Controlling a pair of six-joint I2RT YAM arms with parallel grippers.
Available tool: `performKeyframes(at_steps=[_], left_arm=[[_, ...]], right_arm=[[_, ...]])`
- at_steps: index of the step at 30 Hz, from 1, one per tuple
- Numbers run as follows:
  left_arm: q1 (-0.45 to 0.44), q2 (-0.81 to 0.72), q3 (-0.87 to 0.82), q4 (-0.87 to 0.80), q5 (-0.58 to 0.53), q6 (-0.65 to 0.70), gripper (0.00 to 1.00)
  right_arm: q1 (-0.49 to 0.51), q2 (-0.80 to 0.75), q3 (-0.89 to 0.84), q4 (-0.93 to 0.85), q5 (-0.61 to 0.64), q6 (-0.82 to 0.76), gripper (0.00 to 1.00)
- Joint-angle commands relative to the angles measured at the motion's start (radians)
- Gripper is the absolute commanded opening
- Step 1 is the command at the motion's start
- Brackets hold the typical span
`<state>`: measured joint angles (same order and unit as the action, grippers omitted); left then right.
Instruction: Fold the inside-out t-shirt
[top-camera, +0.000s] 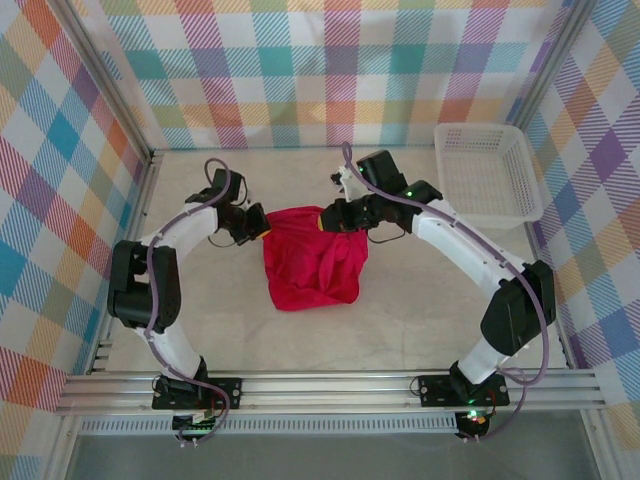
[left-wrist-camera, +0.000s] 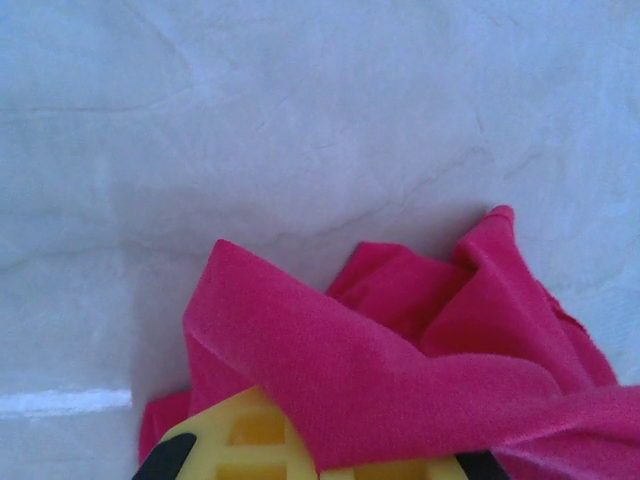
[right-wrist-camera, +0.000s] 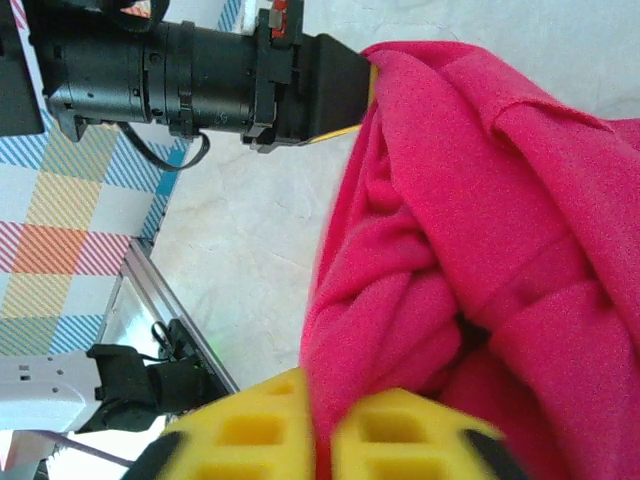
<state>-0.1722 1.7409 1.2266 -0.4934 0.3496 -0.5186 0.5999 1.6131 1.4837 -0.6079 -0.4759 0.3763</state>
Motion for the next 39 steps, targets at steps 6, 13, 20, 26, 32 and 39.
performKeyframes(at_steps=[6, 13, 20, 26, 32, 39], left_arm=[[0.002, -0.182, -0.138, 0.039, -0.170, -0.052, 0.00], [-0.018, -0.209, -0.138, -0.005, -0.190, -0.048, 0.13], [-0.167, -0.337, -0.113, -0.067, -0.302, -0.052, 0.52], [-0.303, -0.298, -0.129, 0.124, -0.149, -0.110, 0.58], [-0.386, -0.109, -0.017, 0.167, -0.105, -0.109, 0.59], [-0.389, 0.015, 0.196, -0.050, -0.205, -0.033, 0.00]], right_arm=[[-0.015, 0.076, -0.013, -0.176, 0.331, 0.142, 0.61], [0.029, 0.057, -0.153, -0.052, 0.256, 0.225, 0.62], [0.028, 0.117, -0.160, 0.045, 0.233, 0.263, 0.58], [0.028, 0.155, -0.138, 0.051, 0.232, 0.254, 0.10], [0.028, 0.111, -0.174, 0.054, 0.246, 0.252, 0.00], [-0.008, 0.050, -0.171, -0.009, 0.302, 0.214, 0.00]])
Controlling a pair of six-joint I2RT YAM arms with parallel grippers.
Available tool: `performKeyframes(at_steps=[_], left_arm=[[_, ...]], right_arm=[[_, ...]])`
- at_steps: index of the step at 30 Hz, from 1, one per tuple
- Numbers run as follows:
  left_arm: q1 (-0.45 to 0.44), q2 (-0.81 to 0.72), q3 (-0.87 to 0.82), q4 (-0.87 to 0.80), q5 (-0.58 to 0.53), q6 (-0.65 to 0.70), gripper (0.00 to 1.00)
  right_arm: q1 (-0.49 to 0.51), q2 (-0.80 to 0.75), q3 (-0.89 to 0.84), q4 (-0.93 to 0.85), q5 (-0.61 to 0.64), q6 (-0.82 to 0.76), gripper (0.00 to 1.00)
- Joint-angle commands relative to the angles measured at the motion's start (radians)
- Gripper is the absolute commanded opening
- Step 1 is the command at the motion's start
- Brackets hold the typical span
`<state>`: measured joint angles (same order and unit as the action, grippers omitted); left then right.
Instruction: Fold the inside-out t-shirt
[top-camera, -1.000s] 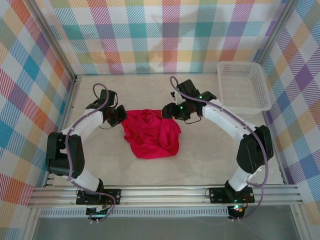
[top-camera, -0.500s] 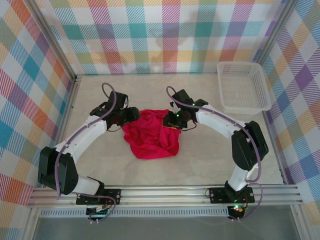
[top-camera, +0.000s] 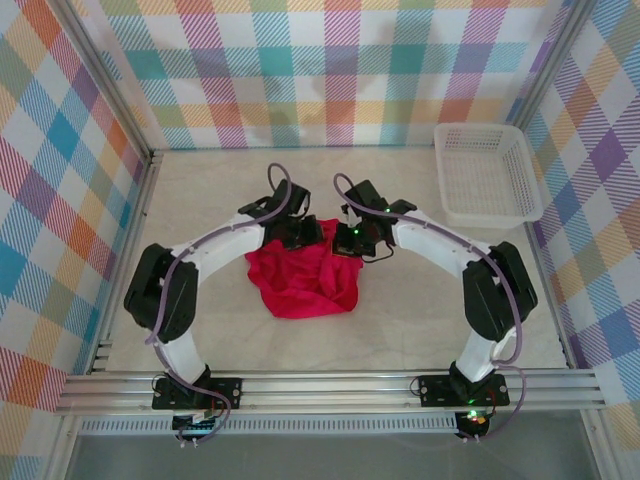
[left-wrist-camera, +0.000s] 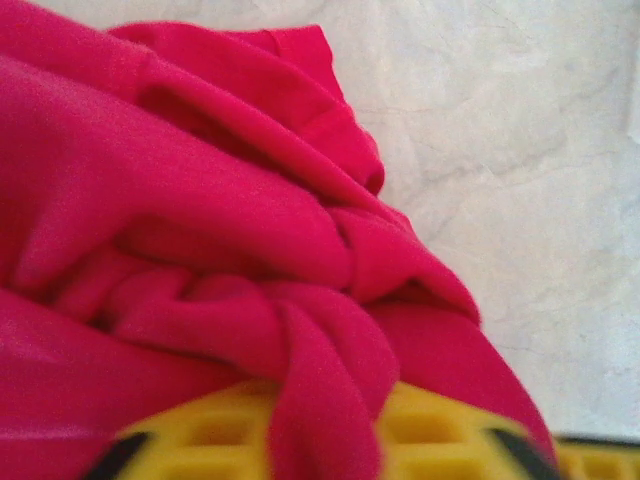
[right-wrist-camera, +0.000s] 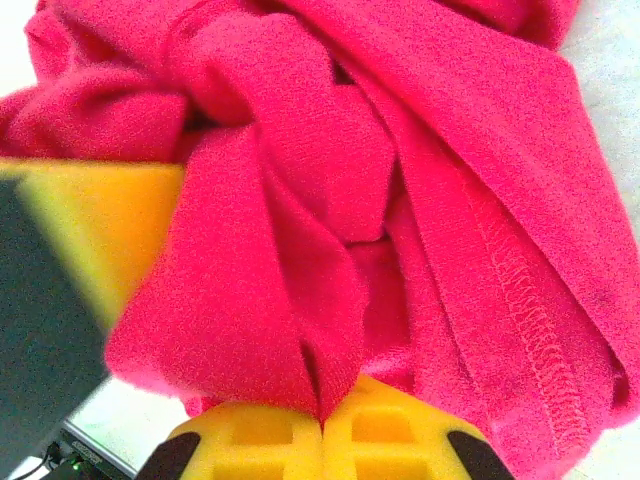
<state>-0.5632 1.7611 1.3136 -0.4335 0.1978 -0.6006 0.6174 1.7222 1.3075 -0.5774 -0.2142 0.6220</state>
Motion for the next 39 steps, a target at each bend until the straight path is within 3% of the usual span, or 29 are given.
performKeyframes(at_steps=[1, 5, 9, 17, 22, 26, 29, 30, 32, 34, 36, 39], left_arm=[[0.009, -0.008, 0.177, -0.168, -0.067, 0.072, 0.00], [0.054, -0.029, 0.441, -0.340, -0.070, 0.139, 0.00], [0.108, -0.084, 0.567, -0.404, 0.002, 0.158, 0.00], [0.232, -0.213, 0.437, -0.325, 0.248, 0.118, 0.00], [0.230, -0.151, 0.341, -0.263, 0.342, 0.081, 0.00], [0.207, -0.071, 0.281, -0.221, 0.339, 0.073, 0.00], [0.207, -0.016, 0.293, -0.270, 0.288, 0.109, 0.00], [0.207, -0.004, 0.302, -0.295, 0.259, 0.125, 0.07], [0.207, 0.003, 0.314, -0.350, 0.183, 0.160, 0.36], [0.206, -0.019, 0.302, -0.373, 0.119, 0.177, 0.54], [0.200, -0.052, 0.278, -0.387, 0.060, 0.187, 0.61], [0.171, -0.107, 0.229, -0.388, 0.000, 0.198, 0.61]], right_arm=[[-0.046, -0.074, 0.011, -0.066, 0.066, -0.043, 0.00], [-0.189, -0.151, -0.014, -0.098, 0.116, -0.039, 0.00], [-0.281, -0.190, -0.038, -0.143, 0.209, -0.048, 0.00], [-0.298, -0.124, -0.071, -0.190, 0.316, -0.074, 0.00], [-0.274, -0.127, -0.060, -0.140, 0.174, -0.072, 0.00], [-0.199, -0.149, -0.065, -0.062, 0.051, -0.045, 0.26], [-0.142, -0.140, -0.068, -0.016, 0.003, -0.023, 0.39], [-0.127, -0.133, -0.067, -0.009, -0.001, -0.019, 0.40], [-0.102, -0.113, -0.062, 0.005, -0.006, -0.012, 0.41], [-0.088, -0.094, -0.057, 0.016, -0.014, -0.006, 0.41], [-0.080, -0.077, -0.048, 0.023, -0.022, -0.001, 0.40], [-0.068, -0.057, -0.029, 0.025, -0.029, -0.001, 0.40]])
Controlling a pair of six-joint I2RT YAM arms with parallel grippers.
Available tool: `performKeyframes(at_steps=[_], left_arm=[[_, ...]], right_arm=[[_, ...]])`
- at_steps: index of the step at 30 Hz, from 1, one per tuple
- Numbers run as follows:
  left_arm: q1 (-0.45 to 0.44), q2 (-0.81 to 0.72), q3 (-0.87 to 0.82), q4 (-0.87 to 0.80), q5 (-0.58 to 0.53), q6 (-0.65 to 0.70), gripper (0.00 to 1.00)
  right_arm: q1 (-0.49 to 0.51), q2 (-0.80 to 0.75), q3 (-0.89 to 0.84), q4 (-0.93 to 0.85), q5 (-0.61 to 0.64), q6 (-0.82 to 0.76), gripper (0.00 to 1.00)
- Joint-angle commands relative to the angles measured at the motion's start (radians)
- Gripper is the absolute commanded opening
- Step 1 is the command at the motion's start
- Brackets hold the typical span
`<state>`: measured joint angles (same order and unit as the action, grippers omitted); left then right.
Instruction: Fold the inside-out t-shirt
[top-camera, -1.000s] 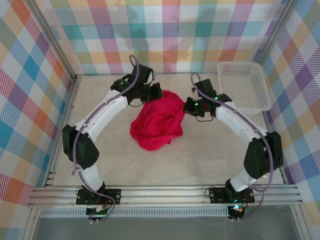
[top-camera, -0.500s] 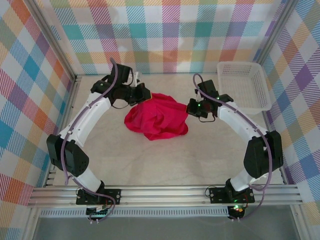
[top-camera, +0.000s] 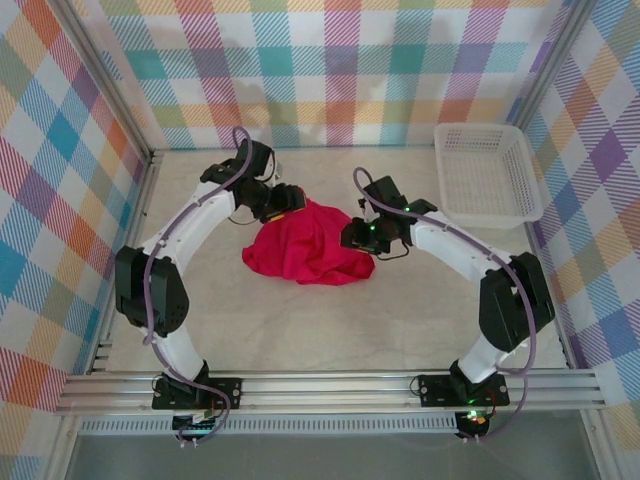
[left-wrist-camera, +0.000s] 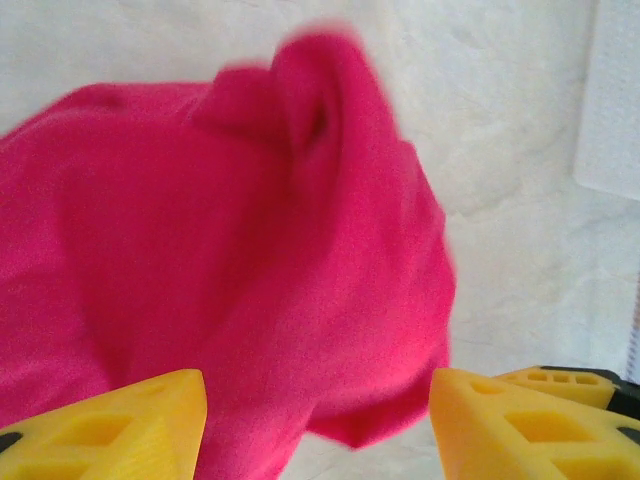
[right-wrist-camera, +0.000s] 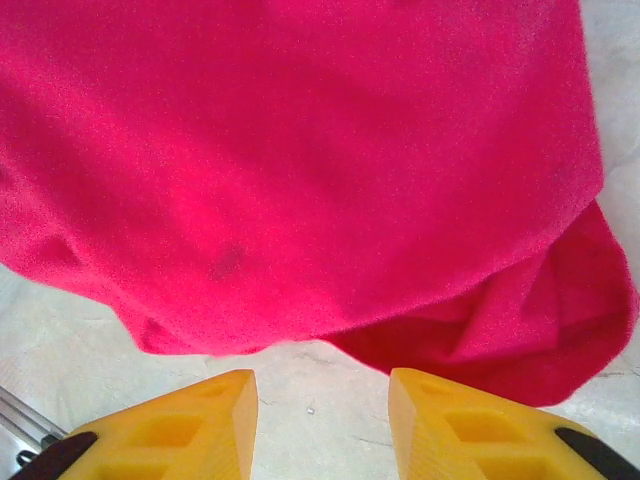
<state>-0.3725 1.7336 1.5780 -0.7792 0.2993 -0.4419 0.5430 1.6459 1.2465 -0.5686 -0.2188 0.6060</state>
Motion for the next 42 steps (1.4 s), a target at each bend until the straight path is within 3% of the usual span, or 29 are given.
performKeyframes(at_steps=[1, 8, 17, 19, 23, 24, 25, 27, 30, 35, 38, 42], left_arm=[[-0.028, -0.091, -0.051, -0.044, -0.116, 0.040, 0.61], [-0.071, -0.071, -0.150, 0.070, -0.103, 0.002, 0.61], [-0.108, 0.150, -0.004, 0.074, -0.137, 0.008, 0.53], [-0.111, 0.177, 0.023, 0.044, -0.155, 0.021, 0.47], [-0.114, 0.164, 0.035, 0.023, -0.172, 0.032, 0.10], [-0.114, 0.154, 0.045, 0.011, -0.174, 0.037, 0.01], [-0.114, 0.146, 0.058, -0.004, -0.175, 0.041, 0.00], [-0.110, 0.123, 0.110, -0.054, -0.172, 0.061, 0.00], [-0.074, 0.083, 0.222, -0.147, -0.153, 0.084, 0.00], [0.077, -0.012, 0.405, -0.242, -0.107, 0.082, 0.00], [0.154, -0.090, 0.360, -0.199, -0.053, 0.059, 0.00], [0.178, -0.158, 0.195, -0.098, -0.001, 0.033, 0.00]], right_arm=[[0.009, 0.023, 0.039, 0.015, -0.027, 0.015, 0.40], [0.020, 0.051, 0.070, 0.016, -0.026, 0.019, 0.42], [0.025, 0.114, 0.105, 0.058, -0.007, 0.059, 0.48], [0.026, 0.153, 0.137, 0.067, -0.008, 0.070, 0.50], [0.034, 0.261, 0.222, 0.085, -0.008, 0.103, 0.51], [0.035, 0.293, 0.248, 0.081, -0.005, 0.111, 0.49], [0.035, 0.318, 0.276, 0.071, -0.003, 0.112, 0.45], [0.034, 0.362, 0.350, 0.012, 0.030, 0.094, 0.23], [0.025, 0.362, 0.415, -0.089, 0.105, 0.042, 0.00], [-0.049, 0.227, 0.286, -0.155, 0.218, -0.018, 0.00], [-0.109, 0.130, 0.132, -0.138, 0.247, -0.037, 0.00], [-0.157, 0.056, -0.009, -0.112, 0.261, -0.051, 0.00]])
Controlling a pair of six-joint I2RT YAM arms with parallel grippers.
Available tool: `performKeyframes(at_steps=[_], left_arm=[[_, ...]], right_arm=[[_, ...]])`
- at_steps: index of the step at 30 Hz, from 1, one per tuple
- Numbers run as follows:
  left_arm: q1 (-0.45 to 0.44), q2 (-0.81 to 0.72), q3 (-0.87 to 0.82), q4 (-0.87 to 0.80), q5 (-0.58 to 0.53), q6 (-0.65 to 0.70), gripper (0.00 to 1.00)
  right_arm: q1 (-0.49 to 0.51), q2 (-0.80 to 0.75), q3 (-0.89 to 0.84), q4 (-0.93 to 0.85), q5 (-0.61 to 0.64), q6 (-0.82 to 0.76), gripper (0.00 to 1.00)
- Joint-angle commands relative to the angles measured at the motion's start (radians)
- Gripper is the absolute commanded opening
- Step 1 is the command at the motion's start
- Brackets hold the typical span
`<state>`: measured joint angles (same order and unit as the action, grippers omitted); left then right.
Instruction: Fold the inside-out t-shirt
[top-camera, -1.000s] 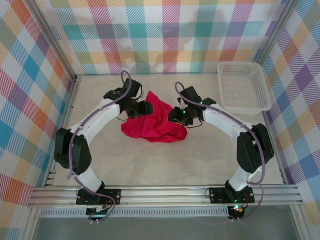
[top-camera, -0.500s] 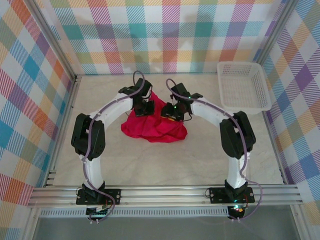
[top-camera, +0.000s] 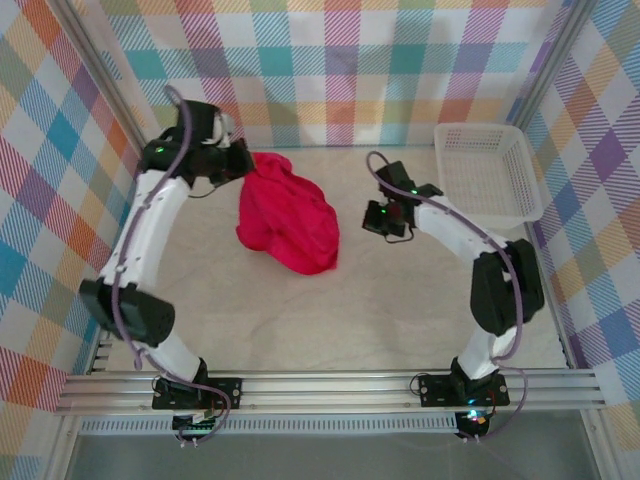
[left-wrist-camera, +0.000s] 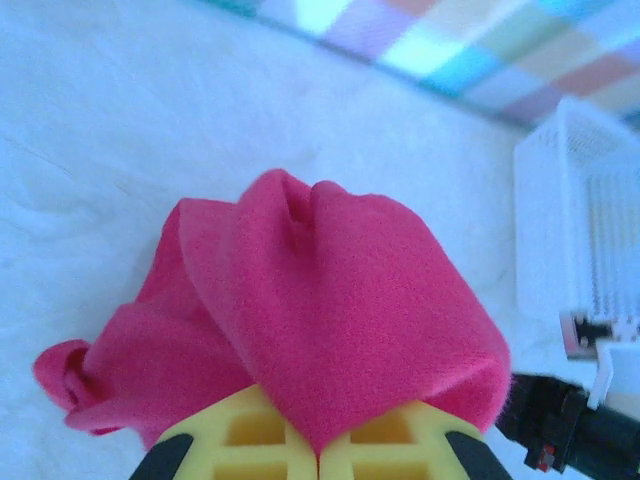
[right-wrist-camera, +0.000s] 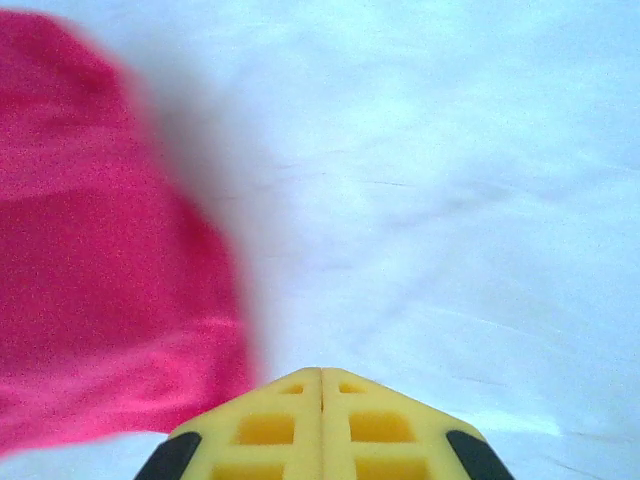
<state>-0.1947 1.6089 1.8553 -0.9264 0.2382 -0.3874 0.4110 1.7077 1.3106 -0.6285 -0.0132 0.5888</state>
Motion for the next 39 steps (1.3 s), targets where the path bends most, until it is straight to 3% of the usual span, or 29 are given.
performKeyframes(at_steps=[1, 6, 7, 11, 15, 19, 23, 25, 26, 29, 31, 35, 39], left_arm=[[0.000, -0.041, -0.131, 0.080, 0.080, -0.035, 0.00], [-0.032, -0.034, -0.301, 0.201, 0.150, -0.093, 0.00], [-0.043, -0.031, -0.317, 0.213, 0.148, -0.094, 0.00], [-0.057, -0.014, -0.328, 0.214, 0.136, -0.099, 0.00], [-0.057, -0.028, -0.333, 0.205, 0.118, -0.097, 0.00], [-0.057, -0.045, -0.343, 0.200, 0.119, -0.093, 0.00], [-0.057, -0.066, -0.338, 0.189, 0.125, -0.090, 0.00], [-0.057, -0.078, -0.334, 0.190, 0.134, -0.090, 0.00], [-0.057, -0.083, -0.330, 0.187, 0.138, -0.089, 0.00], [-0.055, -0.092, -0.299, 0.159, 0.141, -0.068, 0.00], [-0.047, -0.092, -0.263, 0.128, 0.132, -0.043, 0.00], [0.000, -0.099, -0.246, 0.115, 0.147, -0.030, 0.00], [0.023, -0.104, -0.270, 0.151, 0.176, -0.041, 0.00]], right_arm=[[-0.028, -0.011, -0.089, -0.050, 0.058, -0.035, 0.00], [-0.002, -0.030, -0.100, 0.000, -0.047, -0.019, 0.00], [0.014, -0.038, -0.103, 0.040, -0.090, -0.009, 0.04], [0.080, -0.033, -0.125, 0.291, -0.302, 0.090, 0.52], [0.142, 0.057, -0.105, 0.543, -0.432, 0.261, 0.75], [0.188, 0.198, 0.049, 0.531, -0.367, 0.290, 0.80], [0.207, 0.384, 0.229, 0.512, -0.350, 0.294, 0.78], [0.210, 0.466, 0.317, 0.506, -0.371, 0.306, 0.72], [0.211, 0.494, 0.361, 0.494, -0.381, 0.310, 0.62], [0.208, 0.482, 0.440, 0.394, -0.342, 0.271, 0.14], [0.198, 0.415, 0.466, 0.288, -0.289, 0.213, 0.00], [0.149, 0.216, 0.425, 0.154, -0.235, 0.125, 0.00], [0.109, 0.015, 0.299, 0.131, -0.227, 0.099, 0.00]])
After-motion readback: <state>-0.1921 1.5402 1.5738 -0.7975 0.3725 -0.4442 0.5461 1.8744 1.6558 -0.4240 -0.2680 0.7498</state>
